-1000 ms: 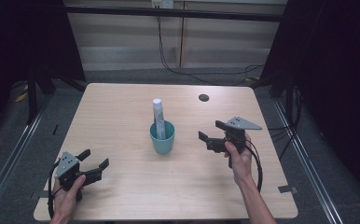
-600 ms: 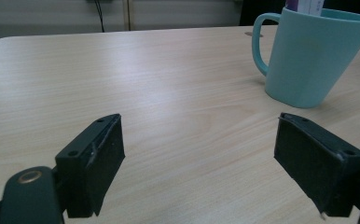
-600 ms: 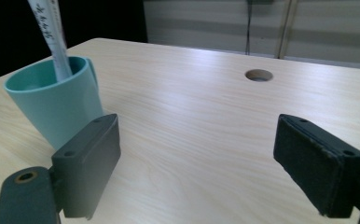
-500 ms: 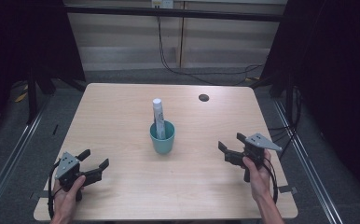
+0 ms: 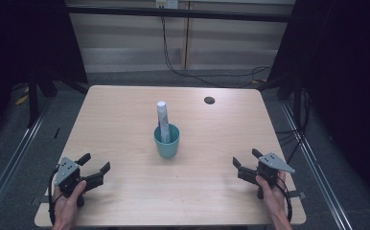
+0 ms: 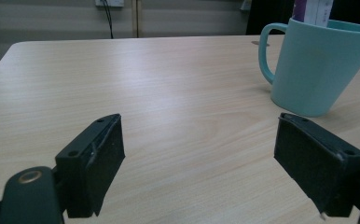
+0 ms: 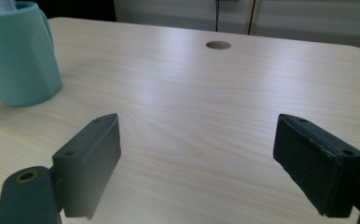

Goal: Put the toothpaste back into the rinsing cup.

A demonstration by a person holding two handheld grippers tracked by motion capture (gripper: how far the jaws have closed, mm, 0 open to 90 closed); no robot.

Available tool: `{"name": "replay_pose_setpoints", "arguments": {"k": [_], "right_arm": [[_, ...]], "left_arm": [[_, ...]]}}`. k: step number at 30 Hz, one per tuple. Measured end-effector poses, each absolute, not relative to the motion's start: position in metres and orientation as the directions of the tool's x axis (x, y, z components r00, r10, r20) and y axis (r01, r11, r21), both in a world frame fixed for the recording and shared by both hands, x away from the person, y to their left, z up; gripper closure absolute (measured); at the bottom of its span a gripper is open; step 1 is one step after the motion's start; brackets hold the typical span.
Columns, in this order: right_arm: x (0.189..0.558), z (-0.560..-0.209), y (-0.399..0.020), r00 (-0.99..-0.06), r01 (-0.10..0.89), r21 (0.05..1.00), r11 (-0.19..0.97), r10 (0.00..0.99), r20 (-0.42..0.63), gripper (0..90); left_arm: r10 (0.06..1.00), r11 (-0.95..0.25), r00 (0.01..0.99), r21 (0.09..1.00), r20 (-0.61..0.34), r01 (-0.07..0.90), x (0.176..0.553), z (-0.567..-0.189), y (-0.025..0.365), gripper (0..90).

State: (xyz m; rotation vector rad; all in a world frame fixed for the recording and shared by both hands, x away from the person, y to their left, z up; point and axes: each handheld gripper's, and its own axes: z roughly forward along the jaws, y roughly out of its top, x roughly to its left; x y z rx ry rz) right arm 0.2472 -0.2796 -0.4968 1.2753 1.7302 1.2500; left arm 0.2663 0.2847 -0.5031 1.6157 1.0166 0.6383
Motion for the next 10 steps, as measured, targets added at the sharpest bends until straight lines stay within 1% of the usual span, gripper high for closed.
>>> {"name": "replay_pose_setpoints", "arguments": {"k": [3, 7, 10], "right_arm": [[0.2457, -0.5045, -0.2799, -0.316, 0.320, 0.945, 0.065, 0.948, 0.041, 14.6], [0.2445, -0.5047, -0.2809, -0.312, 0.304, 0.951, 0.049, 0.949, 0.050, 14.4], [0.2460, -0.5045, -0.2814, -0.296, 0.336, 0.941, 0.043, 0.953, 0.062, 13.9]], "left_arm": [[0.868, -0.062, 0.488, 0.955, -0.092, 0.291, 0.2663, -0.5031, 0.2855, 15.8], [0.866, -0.058, 0.490, 0.954, -0.099, 0.295, 0.2665, -0.5032, 0.2861, 15.8], [0.868, -0.051, 0.485, 0.953, -0.106, 0.300, 0.2668, -0.5032, 0.2861, 15.8]]}}
